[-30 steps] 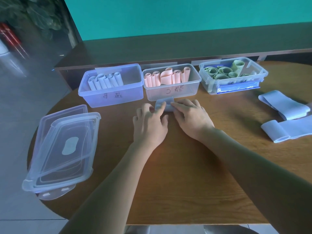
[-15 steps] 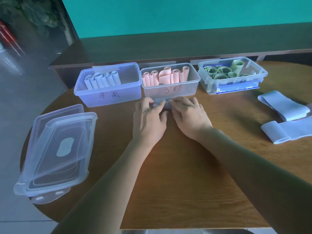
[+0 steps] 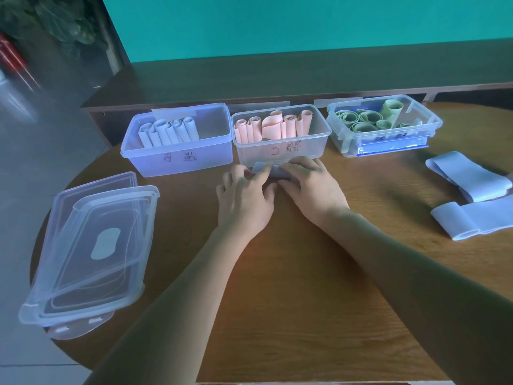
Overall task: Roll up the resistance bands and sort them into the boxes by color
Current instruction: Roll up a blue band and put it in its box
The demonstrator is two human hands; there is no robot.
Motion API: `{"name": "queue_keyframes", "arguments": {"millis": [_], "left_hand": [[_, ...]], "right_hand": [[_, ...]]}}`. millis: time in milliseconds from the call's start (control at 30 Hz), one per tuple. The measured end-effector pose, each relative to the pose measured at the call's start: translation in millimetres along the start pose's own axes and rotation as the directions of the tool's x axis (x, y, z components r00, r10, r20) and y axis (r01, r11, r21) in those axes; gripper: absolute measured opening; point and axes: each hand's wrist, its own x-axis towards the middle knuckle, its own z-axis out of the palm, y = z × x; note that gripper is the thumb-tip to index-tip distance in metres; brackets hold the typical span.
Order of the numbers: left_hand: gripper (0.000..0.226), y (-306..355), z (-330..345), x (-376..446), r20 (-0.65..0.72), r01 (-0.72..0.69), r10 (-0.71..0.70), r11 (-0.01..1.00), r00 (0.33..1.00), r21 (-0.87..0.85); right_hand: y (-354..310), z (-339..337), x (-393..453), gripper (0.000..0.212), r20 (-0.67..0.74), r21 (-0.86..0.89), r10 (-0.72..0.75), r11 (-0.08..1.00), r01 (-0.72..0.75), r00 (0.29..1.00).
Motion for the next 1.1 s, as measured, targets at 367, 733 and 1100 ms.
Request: {"name": "queue_keyframes", "arguments": {"millis": [367, 733, 1100], "left_hand": [[0.048, -1.6, 1.7, 6.9, 0.029, 0.041, -0.040, 0.997, 0.999, -0.058], [0.039, -4.5, 0.0, 4.8, -0.119, -0.005, -0.019, 0.980, 0.993, -0.198], [0.021, -10.9, -25.9, -24.4, 0.009, -0.152, 0.164, 0.930, 0.986, -0.334]], "right_hand": [[1.9, 7.3, 20.4, 0.023, -0.020, 0.071, 0.060, 0.996, -0.059, 0.998], [4.7, 11.6, 8.8, 0.015, -0.117, 0.013, -0.103, 0.994, 0.105, 0.988], [-7.6, -7.0, -26.8, 0.018, 0.031, 0.179, -0.050, 0.983, 0.043, 0.998]]}}
